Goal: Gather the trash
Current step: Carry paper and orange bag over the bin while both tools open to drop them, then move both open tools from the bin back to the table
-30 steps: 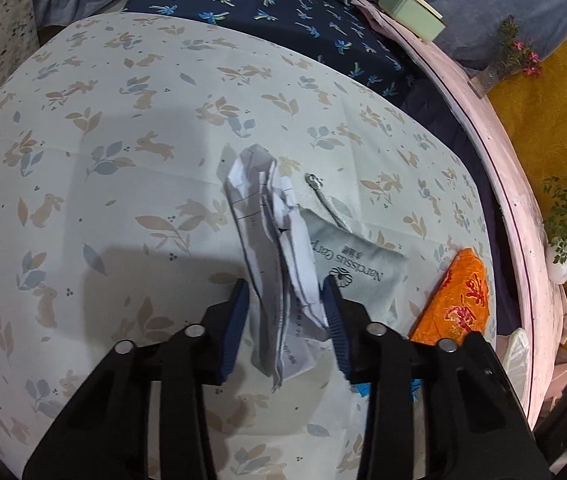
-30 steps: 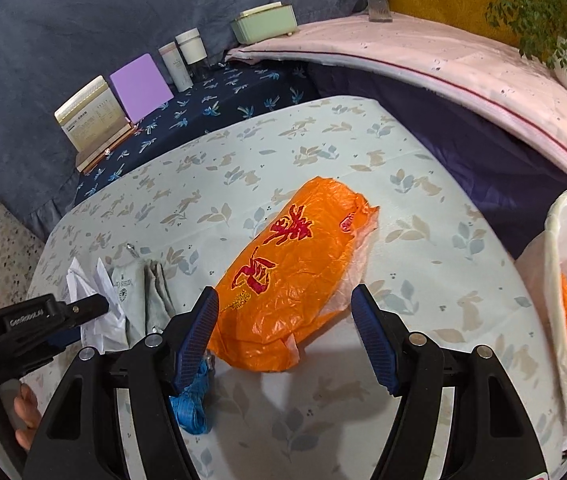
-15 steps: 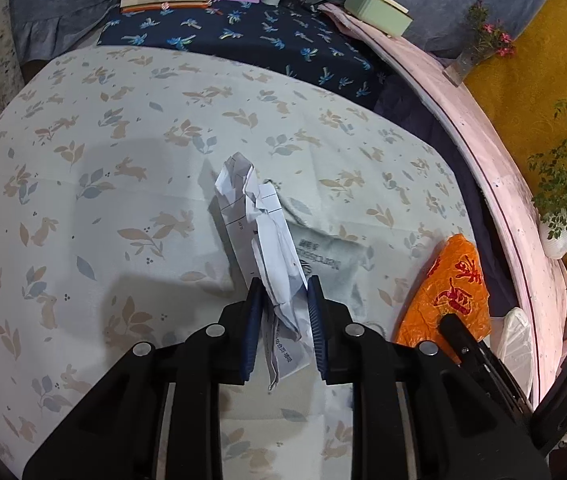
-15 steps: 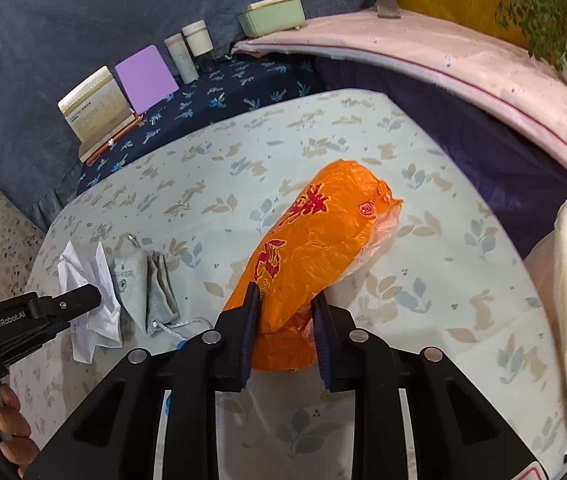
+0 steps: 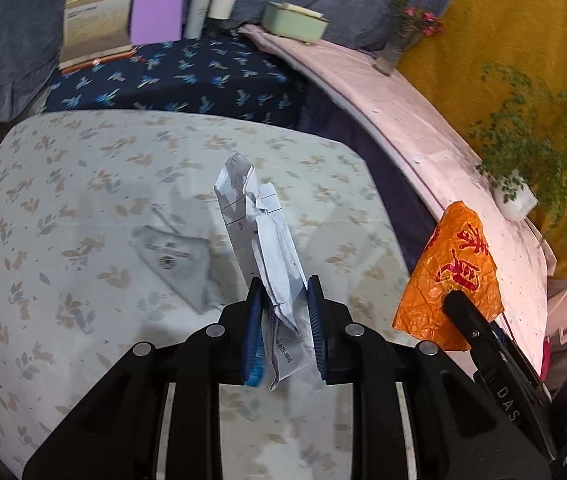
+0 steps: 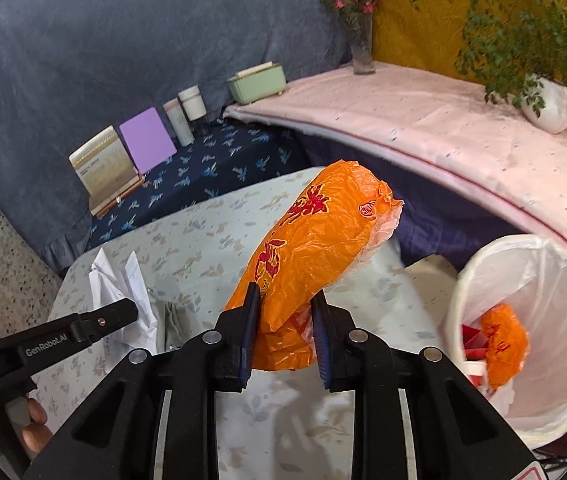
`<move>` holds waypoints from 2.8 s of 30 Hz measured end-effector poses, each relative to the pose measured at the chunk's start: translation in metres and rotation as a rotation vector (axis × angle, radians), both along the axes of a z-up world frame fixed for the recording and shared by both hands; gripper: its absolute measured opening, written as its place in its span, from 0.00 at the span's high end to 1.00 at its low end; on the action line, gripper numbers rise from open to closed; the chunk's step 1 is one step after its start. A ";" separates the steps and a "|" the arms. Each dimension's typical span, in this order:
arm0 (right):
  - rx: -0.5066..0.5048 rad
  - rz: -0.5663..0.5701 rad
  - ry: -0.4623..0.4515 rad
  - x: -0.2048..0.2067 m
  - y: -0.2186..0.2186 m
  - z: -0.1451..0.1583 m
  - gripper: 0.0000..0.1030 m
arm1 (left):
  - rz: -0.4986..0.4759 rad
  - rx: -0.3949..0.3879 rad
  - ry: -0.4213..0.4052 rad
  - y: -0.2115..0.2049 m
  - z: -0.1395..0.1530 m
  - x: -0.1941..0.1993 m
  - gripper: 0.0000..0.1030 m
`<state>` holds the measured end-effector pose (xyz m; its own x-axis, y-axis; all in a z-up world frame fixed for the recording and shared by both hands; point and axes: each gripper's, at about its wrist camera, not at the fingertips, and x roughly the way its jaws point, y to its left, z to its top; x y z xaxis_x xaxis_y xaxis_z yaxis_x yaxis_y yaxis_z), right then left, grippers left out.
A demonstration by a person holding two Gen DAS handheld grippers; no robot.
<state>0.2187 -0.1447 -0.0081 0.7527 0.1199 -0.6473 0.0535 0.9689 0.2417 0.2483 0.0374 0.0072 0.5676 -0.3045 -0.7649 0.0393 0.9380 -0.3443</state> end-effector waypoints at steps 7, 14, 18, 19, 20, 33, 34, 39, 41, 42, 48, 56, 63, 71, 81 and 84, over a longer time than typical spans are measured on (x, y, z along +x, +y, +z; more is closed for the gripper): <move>-0.009 -0.066 -0.048 -0.034 -0.051 0.021 0.77 | -0.107 0.024 -0.036 -0.067 0.019 -0.017 0.79; -0.015 -0.154 -0.062 -0.064 -0.105 0.025 0.77 | -0.235 0.047 -0.055 -0.141 0.025 -0.034 0.79; -0.008 -0.214 -0.058 -0.081 -0.140 0.022 0.77 | -0.311 0.058 -0.064 -0.181 0.026 -0.043 0.79; -0.006 -0.227 -0.056 -0.084 -0.147 0.021 0.77 | -0.327 0.061 -0.065 -0.190 0.026 -0.046 0.79; -0.004 -0.239 -0.054 -0.087 -0.154 0.021 0.77 | -0.342 0.063 -0.066 -0.197 0.025 -0.047 0.79; 0.016 -0.337 -0.018 -0.113 -0.215 0.001 0.76 | -0.455 0.070 -0.057 -0.269 0.014 -0.059 0.78; 0.016 -0.340 -0.016 -0.114 -0.217 -0.001 0.76 | -0.460 0.067 -0.056 -0.271 0.013 -0.059 0.78; 0.019 -0.348 -0.009 -0.115 -0.224 -0.007 0.75 | -0.465 0.067 -0.053 -0.277 0.010 -0.057 0.74; 0.020 -0.349 -0.006 -0.114 -0.225 -0.008 0.73 | -0.459 0.069 -0.051 -0.278 0.008 -0.057 0.67; 0.020 -0.350 -0.005 -0.114 -0.225 -0.009 0.73 | -0.457 0.069 -0.050 -0.278 0.008 -0.056 0.66; 0.015 -0.342 -0.009 -0.111 -0.224 -0.009 0.72 | -0.434 0.067 -0.052 -0.273 0.008 -0.054 0.56; 0.004 -0.333 -0.023 -0.107 -0.216 -0.005 0.56 | -0.384 0.060 -0.061 -0.253 0.011 -0.048 0.47; 0.004 -0.318 -0.024 -0.105 -0.208 -0.003 0.56 | -0.351 0.058 -0.061 -0.236 0.011 -0.044 0.47; 0.000 -0.289 -0.026 -0.103 -0.194 0.001 0.56 | -0.302 0.062 -0.054 -0.211 0.006 -0.041 0.47; -0.010 -0.256 -0.045 -0.099 -0.169 0.011 0.55 | -0.242 0.065 -0.062 -0.178 0.008 -0.039 0.47; -0.017 -0.247 -0.048 -0.098 -0.162 0.013 0.52 | -0.230 0.072 -0.066 -0.168 0.008 -0.039 0.47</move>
<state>0.1205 -0.3065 0.0049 0.7880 -0.0824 -0.6101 0.2782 0.9317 0.2335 0.2089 -0.1309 0.0152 0.5391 -0.3778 -0.7527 0.2749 0.9237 -0.2668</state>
